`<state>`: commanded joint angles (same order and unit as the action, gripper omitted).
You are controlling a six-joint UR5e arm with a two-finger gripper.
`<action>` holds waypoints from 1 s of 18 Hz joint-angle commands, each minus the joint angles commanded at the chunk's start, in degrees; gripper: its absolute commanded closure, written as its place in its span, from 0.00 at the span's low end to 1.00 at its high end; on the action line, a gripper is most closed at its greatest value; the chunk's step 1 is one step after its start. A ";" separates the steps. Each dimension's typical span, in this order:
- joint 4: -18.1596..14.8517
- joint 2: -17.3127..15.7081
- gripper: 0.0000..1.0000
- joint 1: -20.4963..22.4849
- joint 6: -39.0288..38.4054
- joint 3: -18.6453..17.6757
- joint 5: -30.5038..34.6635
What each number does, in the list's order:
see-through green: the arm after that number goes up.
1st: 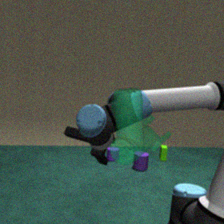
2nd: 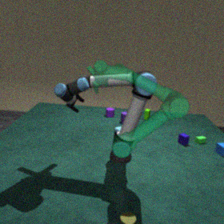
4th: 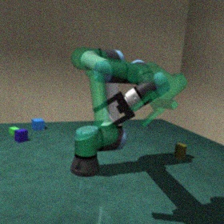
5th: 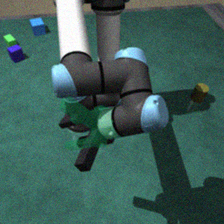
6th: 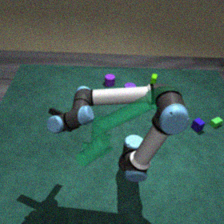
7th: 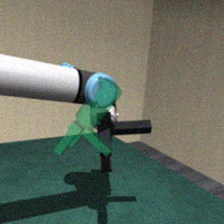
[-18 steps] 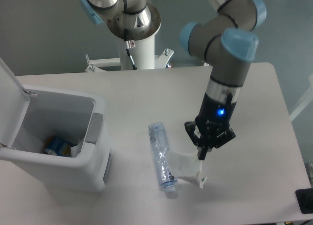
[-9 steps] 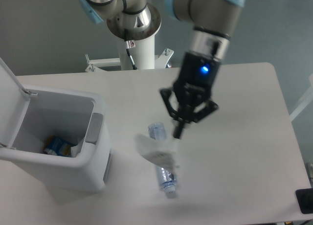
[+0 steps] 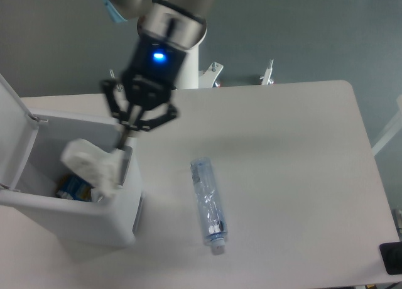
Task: Place the trash in the trash can
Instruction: 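Move the open gripper back over the clear plastic bottle and lower it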
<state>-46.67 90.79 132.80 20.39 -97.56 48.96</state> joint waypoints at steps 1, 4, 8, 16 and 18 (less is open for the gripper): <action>0.09 0.00 0.06 -0.09 0.09 0.09 0.26; -0.09 0.61 0.00 0.35 -0.70 0.35 0.44; 0.00 4.12 0.00 7.10 -0.88 1.57 0.35; -0.26 19.58 0.00 13.62 -3.95 10.19 7.26; -0.35 22.75 0.00 13.27 -4.65 11.07 11.85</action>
<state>-47.02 113.54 146.08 15.74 -86.49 60.80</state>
